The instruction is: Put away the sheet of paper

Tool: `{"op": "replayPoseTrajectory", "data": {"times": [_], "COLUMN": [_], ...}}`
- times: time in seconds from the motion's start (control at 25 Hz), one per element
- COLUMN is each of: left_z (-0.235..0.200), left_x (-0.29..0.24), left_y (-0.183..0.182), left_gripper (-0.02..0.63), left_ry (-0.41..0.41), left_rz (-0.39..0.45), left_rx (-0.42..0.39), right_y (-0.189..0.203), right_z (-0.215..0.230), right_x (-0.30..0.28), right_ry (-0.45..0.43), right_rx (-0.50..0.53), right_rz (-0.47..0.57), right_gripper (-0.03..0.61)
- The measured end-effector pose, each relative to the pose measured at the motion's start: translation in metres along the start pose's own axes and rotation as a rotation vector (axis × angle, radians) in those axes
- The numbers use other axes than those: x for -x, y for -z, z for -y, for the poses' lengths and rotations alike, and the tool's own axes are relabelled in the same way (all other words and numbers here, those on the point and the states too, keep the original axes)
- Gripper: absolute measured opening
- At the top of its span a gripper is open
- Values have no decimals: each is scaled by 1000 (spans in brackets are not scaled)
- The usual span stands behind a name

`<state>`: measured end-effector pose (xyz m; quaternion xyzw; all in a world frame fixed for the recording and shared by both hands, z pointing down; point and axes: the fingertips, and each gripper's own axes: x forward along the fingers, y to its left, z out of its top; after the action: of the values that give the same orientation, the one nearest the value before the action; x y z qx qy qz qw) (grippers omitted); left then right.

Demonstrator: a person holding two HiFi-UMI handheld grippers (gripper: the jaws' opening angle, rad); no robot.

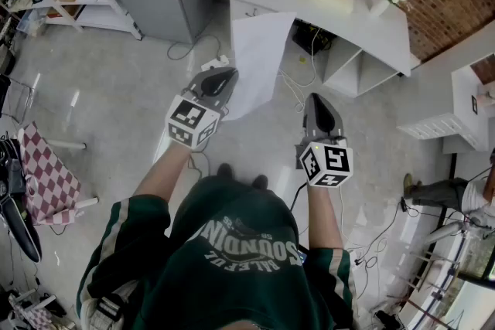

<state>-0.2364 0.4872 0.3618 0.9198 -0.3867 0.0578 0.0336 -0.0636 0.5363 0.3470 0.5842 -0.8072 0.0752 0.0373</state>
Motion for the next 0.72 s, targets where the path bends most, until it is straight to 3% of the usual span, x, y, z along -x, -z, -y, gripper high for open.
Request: {"op": "replayPoseTrajectory", "data": {"times": [0.72], "left_z": [-51], "left_x": [10], "left_y": [17], "left_gripper": [12], "left_ry": [45], "left_rz": [-21], "left_rx": [2], "right_y": [23], "right_z": [-41], "right_x": [-36], "right_ry": [73], "right_rx": [-21], "right_rz": [-37], "right_gripper": [-2]}}
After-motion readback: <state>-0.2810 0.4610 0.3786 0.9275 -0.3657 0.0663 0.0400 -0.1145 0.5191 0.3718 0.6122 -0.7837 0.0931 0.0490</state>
